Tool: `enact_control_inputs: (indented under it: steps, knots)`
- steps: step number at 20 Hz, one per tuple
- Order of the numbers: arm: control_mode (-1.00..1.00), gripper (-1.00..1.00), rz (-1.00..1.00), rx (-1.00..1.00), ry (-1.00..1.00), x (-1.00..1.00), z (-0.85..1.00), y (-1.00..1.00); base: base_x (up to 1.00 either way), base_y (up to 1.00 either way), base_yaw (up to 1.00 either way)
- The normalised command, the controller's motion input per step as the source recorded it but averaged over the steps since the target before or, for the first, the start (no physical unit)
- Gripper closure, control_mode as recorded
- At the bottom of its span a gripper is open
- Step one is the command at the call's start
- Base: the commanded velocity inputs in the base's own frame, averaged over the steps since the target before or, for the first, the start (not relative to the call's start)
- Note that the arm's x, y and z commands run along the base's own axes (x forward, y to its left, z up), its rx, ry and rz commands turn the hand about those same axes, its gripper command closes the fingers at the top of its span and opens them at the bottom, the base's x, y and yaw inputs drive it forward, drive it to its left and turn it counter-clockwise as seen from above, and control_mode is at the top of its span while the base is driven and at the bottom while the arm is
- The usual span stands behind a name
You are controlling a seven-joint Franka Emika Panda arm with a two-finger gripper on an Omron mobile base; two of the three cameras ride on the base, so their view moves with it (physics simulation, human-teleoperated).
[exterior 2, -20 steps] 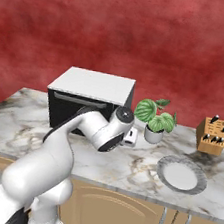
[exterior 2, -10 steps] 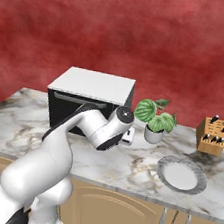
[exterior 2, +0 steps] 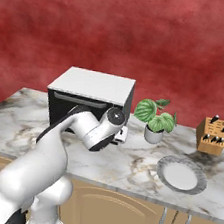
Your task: Pick up the bagel from the plate, place it on the toaster oven rack, close the door, and set the timer.
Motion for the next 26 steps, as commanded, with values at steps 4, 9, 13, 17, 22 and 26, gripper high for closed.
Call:
enact_control_inputs:
  steps: [4, 9, 13, 17, 22, 26]
  knots:
    - [-1.0, -1.0, 0.0, 0.0, -0.02, 0.32, -0.11, 0.0, 0.0, 0.0, 0.0]
    - [-1.0, -1.0, 0.0, 0.0, -0.02, 0.23, -0.03, 0.0, 0.0, 0.0, 0.0]
    - [-1.0, -1.0, 0.0, 0.0, -0.01, 0.11, 0.0, 0.0, 0.0, 0.0, 0.0]
    - [-1.0, -1.0, 0.0, 0.0, 0.0, 0.09, -0.02, 0.0, 0.0, 0.0, 0.0]
    - [-1.0, -1.0, 0.0, 0.0, 0.0, 0.09, -0.05, 0.0, 0.0, 0.0, 0.0]
    - [-1.0, -1.0, 0.0, 0.0, 0.0, 0.19, -0.04, 0.0, 0.0, 0.0, 0.0]
